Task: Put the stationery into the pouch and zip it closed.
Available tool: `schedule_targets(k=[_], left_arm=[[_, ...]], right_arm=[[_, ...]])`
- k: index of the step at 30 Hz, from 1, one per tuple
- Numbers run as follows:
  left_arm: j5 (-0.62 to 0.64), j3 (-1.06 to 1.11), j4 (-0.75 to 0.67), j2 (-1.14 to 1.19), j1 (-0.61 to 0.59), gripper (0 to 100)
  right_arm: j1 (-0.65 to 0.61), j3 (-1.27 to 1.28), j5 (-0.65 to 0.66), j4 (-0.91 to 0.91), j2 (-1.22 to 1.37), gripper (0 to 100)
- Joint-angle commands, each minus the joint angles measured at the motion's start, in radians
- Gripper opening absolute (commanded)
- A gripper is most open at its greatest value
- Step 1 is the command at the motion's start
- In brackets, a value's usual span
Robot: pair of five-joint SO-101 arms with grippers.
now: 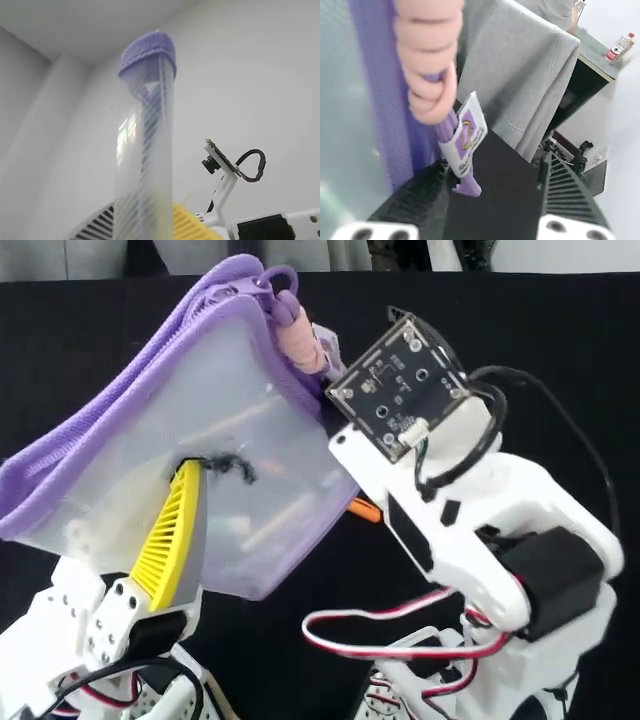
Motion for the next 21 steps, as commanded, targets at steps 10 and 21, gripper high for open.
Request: schedule_targets(k=[10, 21], left_arm=[[-0.002, -0.002, -0.021, 0.006, 0.012, 3], [-0.002, 0.002, -0.017, 0.006, 0.012, 3]], right_arm=[[0.097, 0.291, -0.011, -0.371, -0.015, 0.8], [0.14, 0.234, -0.003, -0.377, -0.194, 1.1]])
